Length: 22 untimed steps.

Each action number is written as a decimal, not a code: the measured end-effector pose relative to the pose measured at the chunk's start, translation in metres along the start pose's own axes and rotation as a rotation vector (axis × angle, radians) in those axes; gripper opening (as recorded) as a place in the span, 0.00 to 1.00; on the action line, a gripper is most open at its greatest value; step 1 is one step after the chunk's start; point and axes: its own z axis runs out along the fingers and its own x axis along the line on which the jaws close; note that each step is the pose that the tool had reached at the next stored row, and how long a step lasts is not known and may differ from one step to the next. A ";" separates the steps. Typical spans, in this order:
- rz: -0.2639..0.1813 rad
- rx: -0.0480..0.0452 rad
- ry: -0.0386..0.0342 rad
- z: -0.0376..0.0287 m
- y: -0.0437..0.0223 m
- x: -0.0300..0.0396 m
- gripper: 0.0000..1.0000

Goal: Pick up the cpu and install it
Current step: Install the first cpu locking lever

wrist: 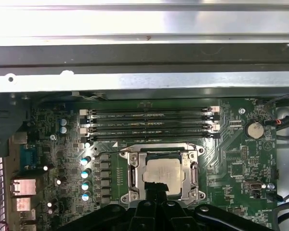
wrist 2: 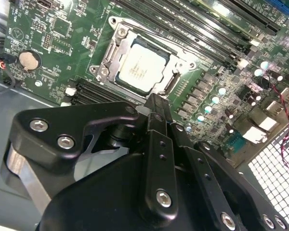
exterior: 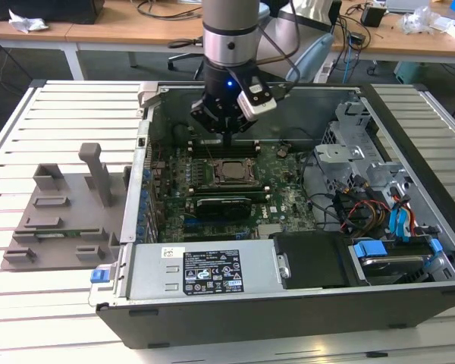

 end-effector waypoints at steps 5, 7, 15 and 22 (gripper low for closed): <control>0.000 0.0000 0.0000 -0.0002 -0.0001 0.0044 0.11; 0.000 0.0000 0.0000 -0.0002 -0.0002 0.0060 0.11; 0.000 -0.0001 -0.0001 -0.0004 -0.0003 0.0117 0.11; 0.000 -0.0001 -0.0001 -0.0006 -0.0004 0.0153 0.11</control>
